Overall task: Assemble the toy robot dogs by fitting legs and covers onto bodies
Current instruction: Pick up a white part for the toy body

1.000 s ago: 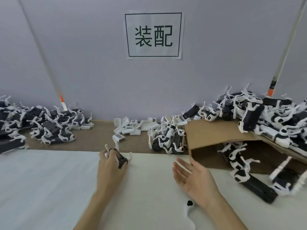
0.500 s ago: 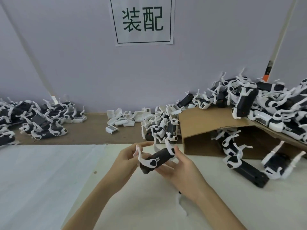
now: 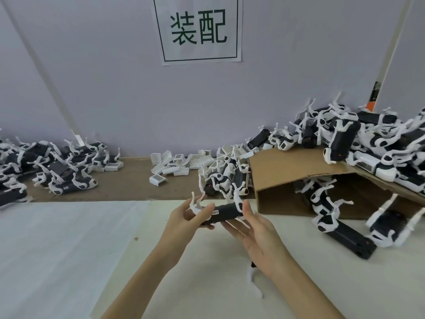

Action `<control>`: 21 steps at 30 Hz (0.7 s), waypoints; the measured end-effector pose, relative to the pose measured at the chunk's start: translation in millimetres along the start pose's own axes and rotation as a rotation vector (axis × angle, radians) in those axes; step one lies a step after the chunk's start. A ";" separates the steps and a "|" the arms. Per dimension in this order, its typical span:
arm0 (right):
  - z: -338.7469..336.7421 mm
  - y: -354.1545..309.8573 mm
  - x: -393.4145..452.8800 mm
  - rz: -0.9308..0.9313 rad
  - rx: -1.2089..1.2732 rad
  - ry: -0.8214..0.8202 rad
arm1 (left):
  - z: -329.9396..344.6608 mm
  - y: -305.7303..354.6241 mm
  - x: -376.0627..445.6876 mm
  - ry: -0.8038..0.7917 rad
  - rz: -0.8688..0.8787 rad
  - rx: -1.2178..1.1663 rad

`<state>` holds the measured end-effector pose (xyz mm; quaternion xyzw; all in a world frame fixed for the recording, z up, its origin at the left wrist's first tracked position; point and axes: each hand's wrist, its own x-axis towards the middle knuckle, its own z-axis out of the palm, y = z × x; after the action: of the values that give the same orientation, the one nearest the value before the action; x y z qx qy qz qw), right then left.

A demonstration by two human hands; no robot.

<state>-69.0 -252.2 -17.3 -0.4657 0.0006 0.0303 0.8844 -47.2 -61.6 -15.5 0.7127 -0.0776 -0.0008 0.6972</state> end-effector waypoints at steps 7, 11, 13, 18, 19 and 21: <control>-6.7 -17.6 -6.4 0.240 0.148 -0.273 | -29.6 15.2 -3.2 -0.221 0.190 0.020; -9.1 -18.2 -8.2 0.432 -0.002 -0.243 | -35.8 14.3 -3.9 -0.331 0.222 0.048; -6.7 -12.8 -8.2 0.411 -0.013 -0.140 | -32.0 13.0 -4.9 -0.360 0.235 0.122; -6.1 -13.3 -5.2 0.287 0.073 -0.026 | -28.5 12.6 -4.6 -0.440 0.091 0.116; -6.2 -13.9 -4.9 0.245 0.063 -0.017 | -30.8 11.7 -4.2 -0.467 0.030 0.049; -6.8 -14.8 -4.6 0.136 -0.007 0.034 | -33.0 10.3 -3.9 -0.483 -0.051 -0.074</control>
<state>-72.6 -266.4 -8.8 -0.4681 0.0474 0.0823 0.8786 -48.6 -28.5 -4.7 0.6676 -0.2238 -0.1917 0.6838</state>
